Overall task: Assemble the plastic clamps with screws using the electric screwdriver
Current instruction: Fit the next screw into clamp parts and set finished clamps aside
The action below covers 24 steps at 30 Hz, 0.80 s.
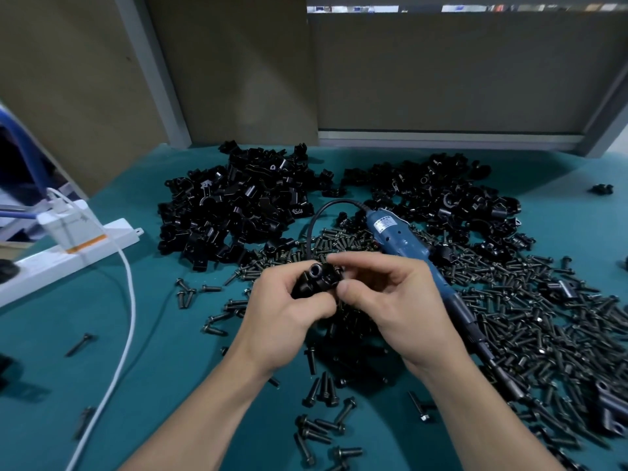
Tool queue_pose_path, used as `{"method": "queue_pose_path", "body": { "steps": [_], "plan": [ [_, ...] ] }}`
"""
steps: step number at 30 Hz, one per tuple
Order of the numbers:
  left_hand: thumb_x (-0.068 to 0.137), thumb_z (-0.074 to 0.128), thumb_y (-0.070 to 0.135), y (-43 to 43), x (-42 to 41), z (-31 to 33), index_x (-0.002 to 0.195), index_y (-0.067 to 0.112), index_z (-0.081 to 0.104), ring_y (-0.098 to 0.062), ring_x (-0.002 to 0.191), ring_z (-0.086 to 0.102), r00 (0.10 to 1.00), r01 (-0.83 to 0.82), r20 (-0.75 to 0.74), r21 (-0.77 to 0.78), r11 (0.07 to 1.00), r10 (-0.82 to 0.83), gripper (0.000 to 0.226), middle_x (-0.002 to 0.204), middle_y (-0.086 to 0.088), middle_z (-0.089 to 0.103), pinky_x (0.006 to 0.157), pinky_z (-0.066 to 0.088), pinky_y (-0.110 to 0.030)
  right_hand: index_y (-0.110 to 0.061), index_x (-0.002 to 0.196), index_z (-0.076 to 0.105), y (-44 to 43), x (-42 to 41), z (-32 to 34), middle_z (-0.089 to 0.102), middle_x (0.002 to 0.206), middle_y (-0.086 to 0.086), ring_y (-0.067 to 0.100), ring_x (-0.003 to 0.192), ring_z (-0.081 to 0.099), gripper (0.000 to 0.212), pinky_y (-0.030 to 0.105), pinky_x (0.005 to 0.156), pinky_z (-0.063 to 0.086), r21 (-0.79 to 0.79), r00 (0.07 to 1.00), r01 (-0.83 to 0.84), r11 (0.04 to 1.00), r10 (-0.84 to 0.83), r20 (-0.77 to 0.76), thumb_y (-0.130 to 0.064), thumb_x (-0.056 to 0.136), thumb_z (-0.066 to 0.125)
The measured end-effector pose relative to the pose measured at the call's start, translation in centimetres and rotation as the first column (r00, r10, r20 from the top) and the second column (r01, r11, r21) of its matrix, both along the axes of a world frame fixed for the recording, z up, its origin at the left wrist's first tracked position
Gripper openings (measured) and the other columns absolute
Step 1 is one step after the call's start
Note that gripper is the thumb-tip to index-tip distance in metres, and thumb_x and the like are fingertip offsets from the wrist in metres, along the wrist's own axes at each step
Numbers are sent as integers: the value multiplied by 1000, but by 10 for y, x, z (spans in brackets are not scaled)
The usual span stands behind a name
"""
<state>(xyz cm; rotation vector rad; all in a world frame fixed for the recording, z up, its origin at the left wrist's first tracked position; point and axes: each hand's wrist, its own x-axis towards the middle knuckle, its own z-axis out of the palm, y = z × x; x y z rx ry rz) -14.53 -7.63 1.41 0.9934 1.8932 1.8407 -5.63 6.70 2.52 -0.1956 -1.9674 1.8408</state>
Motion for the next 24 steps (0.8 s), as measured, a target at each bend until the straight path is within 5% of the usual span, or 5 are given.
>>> {"method": "queue_pose_path", "body": {
  "steps": [3,10,18,21,24],
  "plan": [
    [72,64,17,0,3,4,58,22,48,-15,55,36,998,-50,-45,-30,998,48,22,56,6,40,54,29,-31,-27,102,83,-1,-2,-4,71,91,21,23,85,67,31,40,86,60,-73,999,-42,996,43,6,-1,86,79],
    [70,67,26,-1,6,7,92,28,56,-11,59,49,992,-118,-69,-140,983,110,25,62,8,55,55,39,-22,-16,100,81,-5,-3,-7,77,95,2,15,89,71,23,26,79,56,-212,998,-54,976,47,-36,-15,78,84],
    [58,69,18,0,0,4,106,28,56,-17,70,59,999,-41,8,-183,982,43,51,73,4,63,67,50,-52,-17,101,82,-4,-1,-4,79,97,8,22,93,75,27,28,81,58,-196,995,-56,979,39,-87,-8,76,86],
    [58,64,12,0,-1,1,99,28,57,-8,59,51,999,-20,45,-143,990,26,45,63,12,56,58,40,-34,-12,105,81,-8,-2,-4,79,99,10,24,95,76,30,30,83,59,-158,996,-58,986,47,-71,3,79,82],
    [58,62,9,1,-2,-1,94,26,58,-9,60,48,997,-24,72,-94,995,31,40,65,12,53,59,38,-33,-14,101,82,-10,-2,-2,79,97,9,22,93,75,27,29,83,59,-211,996,-42,977,24,-88,-10,74,83]
  ]
}}
